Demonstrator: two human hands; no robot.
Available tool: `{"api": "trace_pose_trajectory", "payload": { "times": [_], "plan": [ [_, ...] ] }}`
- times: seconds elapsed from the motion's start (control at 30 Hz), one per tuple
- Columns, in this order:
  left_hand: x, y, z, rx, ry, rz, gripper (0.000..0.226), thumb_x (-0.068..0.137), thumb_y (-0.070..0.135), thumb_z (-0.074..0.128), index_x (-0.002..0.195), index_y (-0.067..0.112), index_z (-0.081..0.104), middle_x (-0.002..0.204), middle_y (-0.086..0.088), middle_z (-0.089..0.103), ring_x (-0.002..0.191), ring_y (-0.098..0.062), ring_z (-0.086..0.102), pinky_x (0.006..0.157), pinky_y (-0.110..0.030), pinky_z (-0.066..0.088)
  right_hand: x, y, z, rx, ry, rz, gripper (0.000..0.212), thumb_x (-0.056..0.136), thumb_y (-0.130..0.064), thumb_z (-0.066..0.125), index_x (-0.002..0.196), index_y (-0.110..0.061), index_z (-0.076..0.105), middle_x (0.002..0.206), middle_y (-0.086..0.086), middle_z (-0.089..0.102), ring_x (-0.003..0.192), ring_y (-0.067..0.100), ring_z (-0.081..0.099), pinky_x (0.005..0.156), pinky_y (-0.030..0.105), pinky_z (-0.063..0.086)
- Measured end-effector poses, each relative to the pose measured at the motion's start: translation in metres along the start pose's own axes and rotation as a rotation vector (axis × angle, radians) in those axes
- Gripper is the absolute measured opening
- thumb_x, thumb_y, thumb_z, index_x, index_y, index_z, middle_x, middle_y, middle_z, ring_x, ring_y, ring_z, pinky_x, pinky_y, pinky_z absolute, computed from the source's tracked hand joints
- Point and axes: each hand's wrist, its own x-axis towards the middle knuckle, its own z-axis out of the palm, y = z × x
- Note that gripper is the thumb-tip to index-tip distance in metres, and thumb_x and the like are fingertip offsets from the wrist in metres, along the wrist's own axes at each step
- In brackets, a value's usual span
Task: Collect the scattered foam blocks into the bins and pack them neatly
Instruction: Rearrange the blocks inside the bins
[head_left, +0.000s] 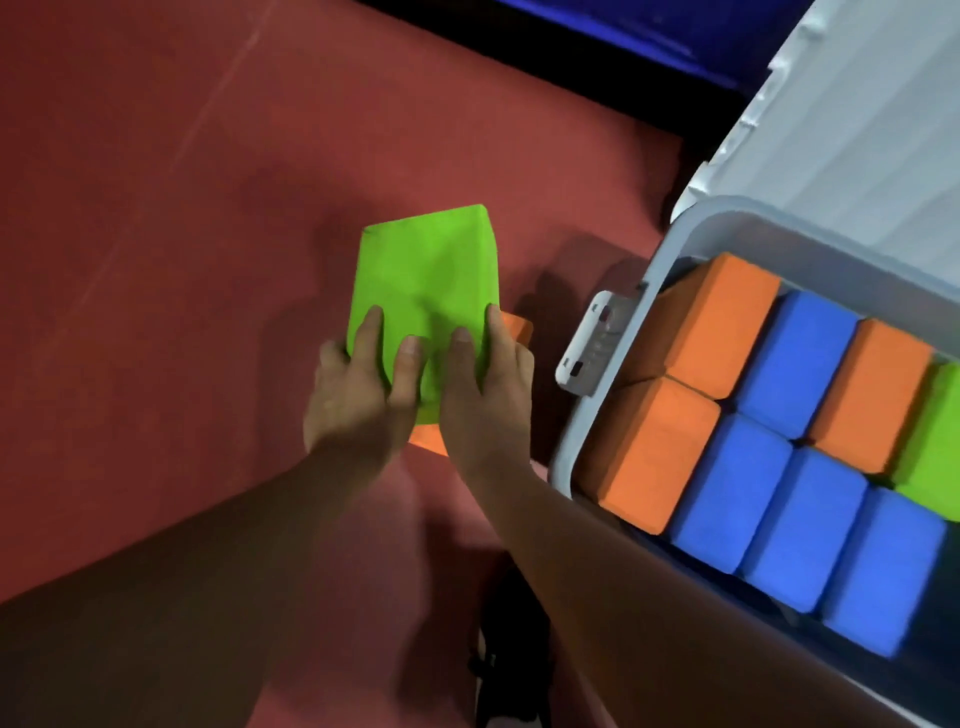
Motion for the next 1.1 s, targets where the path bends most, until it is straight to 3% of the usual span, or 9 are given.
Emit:
{"api": "trace_pose_trajectory", "payload": {
  "times": [0.17, 0.3, 0.4, 0.57, 0.67, 0.77, 0.87, 1.0, 1.1],
  "plan": [
    [-0.008, 0.083, -0.041, -0.047, 0.082, 0.230, 0.084, 0.089, 0.073, 0.017, 0.156, 0.025, 0.034, 0.160, -0.011, 0.030, 0.134, -0.039, 0.047, 0.103, -0.050, 0.046, 0.000, -0.063, -0.060, 0.085, 0.202, -0.125, 0.060, 0.096, -0.053, 0.047, 0.150, -0.028, 0.049, 0.131, -0.001, 0.040, 0.126, 0.010, 0.045, 0.113, 0.022, 0.031],
    [-0.033, 0.170, -0.038, -0.030, 0.130, 0.546, 0.076, 0.101, 0.065, 0.017, 0.157, 0.017, 0.032, 0.158, -0.008, 0.040, 0.133, -0.033, 0.052, 0.102, -0.047, 0.050, -0.009, -0.078, -0.148, 0.145, 0.415, -0.173, 0.058, 0.096, -0.049, 0.054, 0.150, -0.029, 0.047, 0.131, 0.004, 0.034, 0.114, -0.015, 0.039, 0.099, -0.002, 0.023],
    [-0.065, 0.235, -0.028, -0.040, -0.022, 0.651, 0.083, 0.094, 0.071, 0.016, 0.158, 0.019, 0.030, 0.158, -0.008, 0.040, 0.139, -0.032, 0.044, 0.111, -0.045, 0.040, -0.022, -0.075, -0.215, 0.188, 0.566, -0.175, 0.062, 0.094, -0.051, 0.060, 0.148, -0.023, 0.048, 0.132, 0.004, 0.037, 0.110, -0.026, 0.036, 0.092, -0.006, 0.023],
    [-0.142, 0.323, 0.008, -0.052, -0.192, 0.645, 0.091, 0.082, 0.077, 0.013, 0.159, 0.030, 0.028, 0.149, -0.006, 0.052, 0.131, -0.035, 0.051, 0.099, -0.048, 0.045, -0.048, -0.046, -0.321, 0.173, 0.806, -0.213, 0.070, 0.085, -0.057, 0.061, 0.140, -0.016, 0.052, 0.130, 0.002, 0.046, 0.123, -0.013, 0.039, 0.106, 0.011, 0.032],
    [-0.205, 0.347, 0.034, -0.082, -0.360, 0.646, 0.097, 0.074, 0.079, 0.002, 0.159, 0.037, 0.021, 0.138, -0.010, 0.062, 0.122, -0.038, 0.057, 0.094, -0.044, 0.044, -0.066, -0.024, -0.372, 0.176, 0.870, -0.161, 0.060, 0.085, -0.060, 0.060, 0.136, -0.031, 0.049, 0.130, -0.014, 0.048, 0.130, 0.006, 0.045, 0.113, 0.033, 0.037],
    [-0.255, 0.354, 0.063, -0.017, -0.466, 0.586, 0.101, 0.069, 0.077, -0.011, 0.159, 0.041, 0.018, 0.130, -0.016, 0.063, 0.119, -0.040, 0.056, 0.094, -0.043, 0.042, -0.086, -0.001, -0.403, 0.127, 0.897, -0.122, 0.059, 0.087, -0.060, 0.056, 0.136, -0.027, 0.050, 0.126, -0.025, 0.045, 0.130, 0.003, 0.043, 0.112, 0.033, 0.036],
    [-0.278, 0.366, 0.082, -0.036, -0.486, 0.590, 0.098, 0.071, 0.076, -0.011, 0.159, 0.042, 0.017, 0.135, -0.012, 0.062, 0.119, -0.039, 0.056, 0.095, -0.044, 0.043, -0.097, 0.017, -0.426, 0.127, 0.937, -0.050, 0.067, 0.088, -0.061, 0.053, 0.138, -0.017, 0.054, 0.128, -0.012, 0.049, 0.130, 0.010, 0.045, 0.110, 0.039, 0.038],
    [-0.290, 0.385, 0.091, -0.035, -0.537, 0.663, 0.099, 0.072, 0.076, -0.009, 0.159, 0.038, 0.016, 0.146, -0.005, 0.056, 0.124, -0.036, 0.054, 0.096, -0.041, 0.042, -0.099, 0.024, -0.451, 0.160, 0.914, 0.044, 0.070, 0.085, -0.066, 0.050, 0.143, -0.026, 0.052, 0.142, -0.004, 0.050, 0.135, 0.010, 0.045, 0.114, 0.042, 0.037],
    [-0.296, 0.394, 0.092, -0.002, -0.550, 0.674, 0.091, 0.078, 0.077, -0.004, 0.160, 0.040, 0.014, 0.142, -0.007, 0.058, 0.124, -0.036, 0.055, 0.096, -0.042, 0.043, -0.097, 0.027, -0.463, 0.165, 0.885, 0.069, 0.067, 0.085, -0.068, 0.050, 0.142, -0.033, 0.054, 0.142, -0.009, 0.056, 0.134, 0.009, 0.049, 0.114, 0.043, 0.039]
  ]
}}
